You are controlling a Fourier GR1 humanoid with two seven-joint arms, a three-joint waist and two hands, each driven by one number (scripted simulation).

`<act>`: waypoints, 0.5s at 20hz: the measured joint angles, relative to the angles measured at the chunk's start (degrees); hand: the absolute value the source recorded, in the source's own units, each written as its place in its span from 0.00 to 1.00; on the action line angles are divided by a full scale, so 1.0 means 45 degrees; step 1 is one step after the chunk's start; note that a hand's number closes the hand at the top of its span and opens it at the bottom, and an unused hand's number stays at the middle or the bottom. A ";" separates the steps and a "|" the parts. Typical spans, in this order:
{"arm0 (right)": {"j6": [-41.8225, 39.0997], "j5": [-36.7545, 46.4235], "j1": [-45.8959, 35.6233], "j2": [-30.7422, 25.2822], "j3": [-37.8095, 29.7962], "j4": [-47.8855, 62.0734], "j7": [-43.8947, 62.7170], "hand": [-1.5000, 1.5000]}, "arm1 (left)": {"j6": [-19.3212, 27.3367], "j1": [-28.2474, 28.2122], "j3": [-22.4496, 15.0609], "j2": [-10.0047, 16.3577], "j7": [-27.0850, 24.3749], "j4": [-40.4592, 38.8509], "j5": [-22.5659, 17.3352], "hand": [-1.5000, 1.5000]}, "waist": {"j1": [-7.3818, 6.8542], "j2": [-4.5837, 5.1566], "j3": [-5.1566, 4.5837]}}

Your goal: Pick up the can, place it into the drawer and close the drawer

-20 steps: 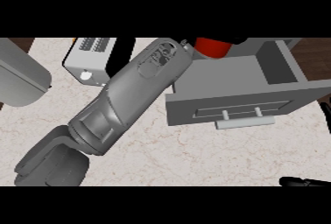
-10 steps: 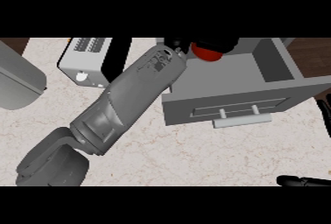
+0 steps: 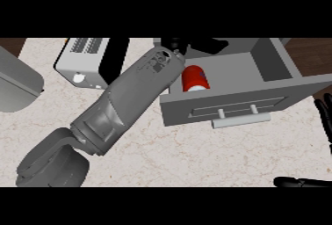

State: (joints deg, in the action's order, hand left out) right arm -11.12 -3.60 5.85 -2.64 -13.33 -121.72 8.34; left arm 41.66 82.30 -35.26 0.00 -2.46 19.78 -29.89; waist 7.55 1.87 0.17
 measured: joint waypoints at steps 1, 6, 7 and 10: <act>-0.0024 -0.0111 0.0004 -0.0055 -0.0090 -0.0046 0.0059 0.00 | 0.0056 0.0015 -0.0014 0.0000 -0.0076 -0.0026 -0.0042 0.00 | -0.0007 -0.0004 -0.0001; -0.0069 -0.0023 -0.0128 -0.0223 -0.0086 -0.0252 0.0080 0.00 | 0.0495 -0.0066 -0.0101 0.0001 -0.0143 0.0057 -0.0447 0.00 | 0.0032 -0.0001 -0.0005; -0.0096 0.0082 -0.0103 -0.0359 -0.0168 -0.0377 0.0050 0.00 | 0.0504 -0.0118 -0.0041 0.0001 -0.0255 0.0021 -0.0538 0.00 | 0.0038 0.0005 -0.0006; -0.0108 0.0852 -0.0190 -0.0655 -0.0056 -0.0648 -0.0258 0.00 | 0.0654 -0.0124 0.0035 0.0001 -0.0381 0.0128 -0.0833 0.00 | 0.0031 0.0013 -0.0010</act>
State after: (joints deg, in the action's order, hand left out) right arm -11.61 0.23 4.99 -5.59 -13.58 -124.63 7.18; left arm 44.60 81.74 -35.10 0.01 -4.17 20.35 -33.64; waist 7.69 1.92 0.12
